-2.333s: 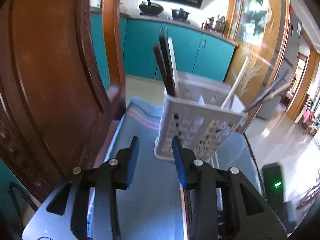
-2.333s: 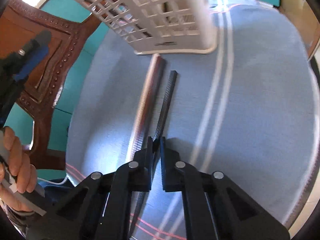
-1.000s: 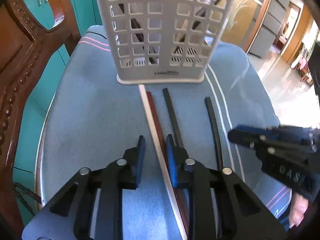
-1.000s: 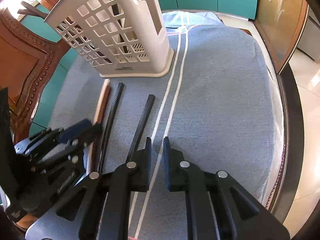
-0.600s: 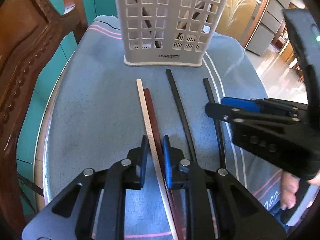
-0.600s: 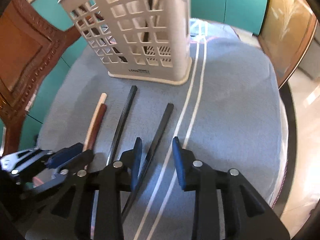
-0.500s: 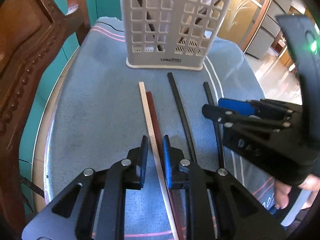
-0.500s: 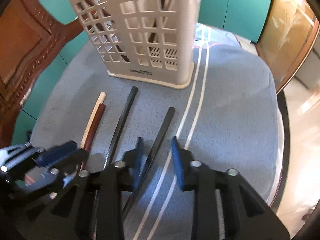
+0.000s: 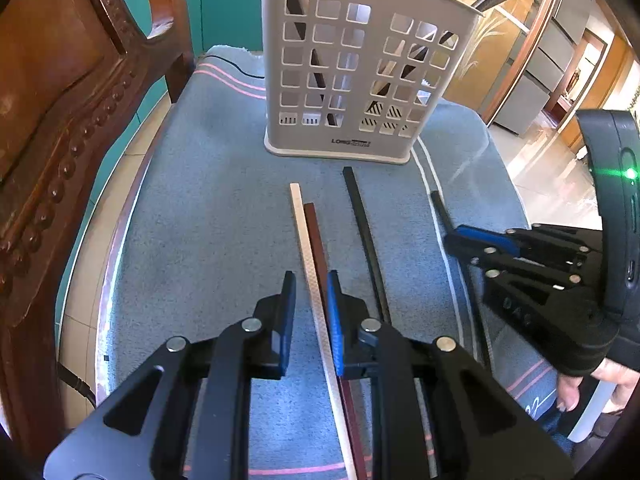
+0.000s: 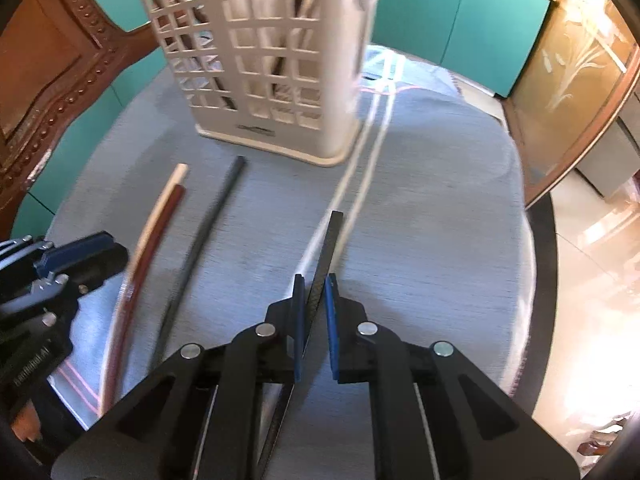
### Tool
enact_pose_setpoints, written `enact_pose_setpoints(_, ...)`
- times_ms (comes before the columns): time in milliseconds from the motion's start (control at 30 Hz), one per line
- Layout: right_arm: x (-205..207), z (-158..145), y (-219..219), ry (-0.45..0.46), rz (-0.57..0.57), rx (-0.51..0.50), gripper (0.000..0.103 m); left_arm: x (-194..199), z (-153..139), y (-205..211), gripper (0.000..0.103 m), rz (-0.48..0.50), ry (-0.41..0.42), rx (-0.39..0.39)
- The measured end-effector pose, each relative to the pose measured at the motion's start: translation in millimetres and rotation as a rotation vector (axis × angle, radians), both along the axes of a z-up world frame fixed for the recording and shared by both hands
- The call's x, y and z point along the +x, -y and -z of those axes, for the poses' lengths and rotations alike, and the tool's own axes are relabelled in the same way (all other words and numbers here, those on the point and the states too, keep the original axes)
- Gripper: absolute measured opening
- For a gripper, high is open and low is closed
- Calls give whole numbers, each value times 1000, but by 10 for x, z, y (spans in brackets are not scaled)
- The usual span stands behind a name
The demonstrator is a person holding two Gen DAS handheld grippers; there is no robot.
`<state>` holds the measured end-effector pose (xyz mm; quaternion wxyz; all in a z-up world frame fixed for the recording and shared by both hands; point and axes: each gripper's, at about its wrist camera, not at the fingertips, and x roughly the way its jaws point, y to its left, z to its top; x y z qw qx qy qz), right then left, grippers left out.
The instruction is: Organize utensils
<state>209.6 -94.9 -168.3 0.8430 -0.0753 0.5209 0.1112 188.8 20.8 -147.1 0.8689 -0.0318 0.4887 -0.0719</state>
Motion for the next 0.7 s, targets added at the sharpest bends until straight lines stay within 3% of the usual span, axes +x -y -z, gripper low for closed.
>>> enact_pose_setpoints(700, -9, 34, 81, 1, -1, -28, 11, 151, 149, 229, 27, 9, -11, 22)
